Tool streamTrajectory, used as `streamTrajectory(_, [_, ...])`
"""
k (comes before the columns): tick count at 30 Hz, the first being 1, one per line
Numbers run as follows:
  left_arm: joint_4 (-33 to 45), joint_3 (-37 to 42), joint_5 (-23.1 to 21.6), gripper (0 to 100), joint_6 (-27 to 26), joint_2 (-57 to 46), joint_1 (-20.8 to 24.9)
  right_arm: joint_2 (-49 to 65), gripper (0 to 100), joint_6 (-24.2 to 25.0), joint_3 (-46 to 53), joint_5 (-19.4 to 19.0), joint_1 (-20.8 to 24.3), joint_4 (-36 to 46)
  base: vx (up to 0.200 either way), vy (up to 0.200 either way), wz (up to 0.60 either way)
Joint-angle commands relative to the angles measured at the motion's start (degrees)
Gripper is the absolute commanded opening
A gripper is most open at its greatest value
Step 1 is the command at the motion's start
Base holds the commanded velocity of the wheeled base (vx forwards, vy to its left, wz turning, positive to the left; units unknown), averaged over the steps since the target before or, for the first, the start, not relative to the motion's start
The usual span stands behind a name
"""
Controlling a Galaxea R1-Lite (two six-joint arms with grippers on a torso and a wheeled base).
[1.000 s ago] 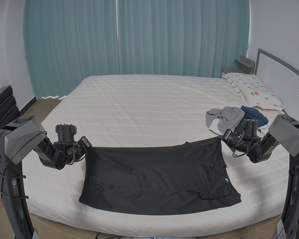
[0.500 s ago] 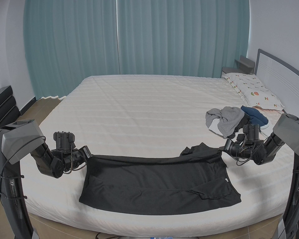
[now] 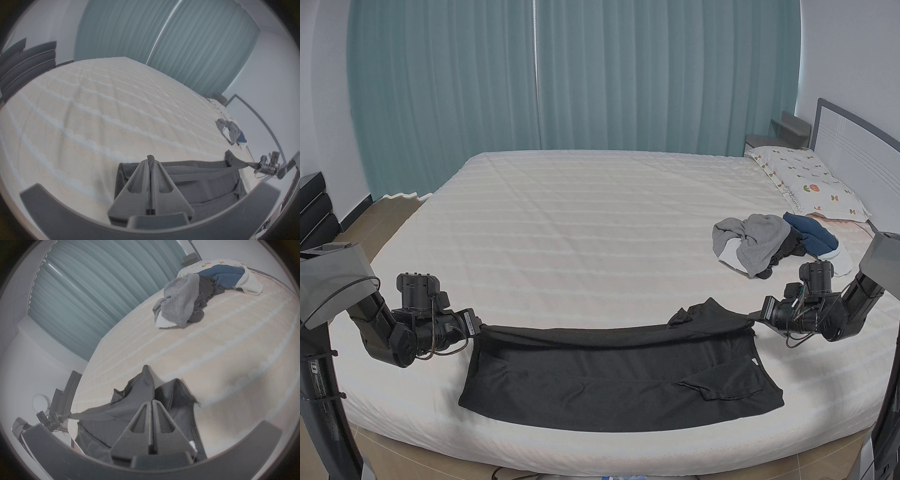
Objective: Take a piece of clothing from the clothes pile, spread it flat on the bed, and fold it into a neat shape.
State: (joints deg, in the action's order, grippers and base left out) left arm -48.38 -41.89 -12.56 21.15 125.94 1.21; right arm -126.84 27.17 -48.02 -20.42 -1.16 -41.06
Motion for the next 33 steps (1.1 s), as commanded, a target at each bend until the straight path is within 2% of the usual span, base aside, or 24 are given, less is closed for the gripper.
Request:
streamTrajectory(1, [-0.13,2.78,-0.28,0,-3.13,-1.05,-1.47,1.51,0,-2.56,4.34,-0.94,-0.69,-0.16,0.0,0.0,0.0])
streamTrajectory(4, [0.13,3.83,-0.36,0,-5.33,-1.31,-2.09,2.39,0,-3.97,6.71,-1.82,-1.3,-0.43,0.0,0.0,0.0])
streamTrajectory(7, [-0.13,6.55,-0.45,0,-11.22,-0.87,-2.79,3.09,0,-5.55,8.2,-2.17,-2.09,-0.16,0.0,0.0,0.0])
streamTrajectory(11, [-0.13,8.66,-0.45,0,-15.53,-0.7,-2.7,3.01,0,-8.8,10.84,-2.26,-2.36,-0.07,0.0,0.0,0.0])
streamTrajectory(19, [0.22,11.04,-0.36,0,-19.04,0.18,-2.26,1.51,0,-15.31,15.24,-2.08,-2.45,-0.43,0.0,0.0,0.0])
streamTrajectory(26, [0.22,12.8,-0.36,0,-21.06,0.62,-1.91,-0.16,0,-16.36,15.32,-1.9,-3.06,-0.51,0.0,0.0,0.0])
streamTrajectory(27, [0.04,12.88,-0.36,100,-20.97,0.62,-1.91,-0.42,0,-16.36,15.24,-1.73,-2.97,-0.51,0.0,0.0,0.0])
streamTrajectory(29, [0.13,12.88,-0.36,100,-20.97,0.53,-1.91,-0.42,0,-16.36,15.06,-1.73,-2.97,-0.6,0.0,0.0,0.0])
streamTrajectory(30, [-0.04,12.88,-0.36,100,-20.97,0.53,-1.91,-0.33,100,-16.19,14.8,-1.82,-2.88,-0.6,0.0,0.0,0.0])
streamTrajectory(33, [-0.22,12.97,-0.36,100,-20.97,0.18,-1.91,1.07,100,-15.57,14.44,-2.17,-2.97,-0.6,0.0,0.0,0.0])
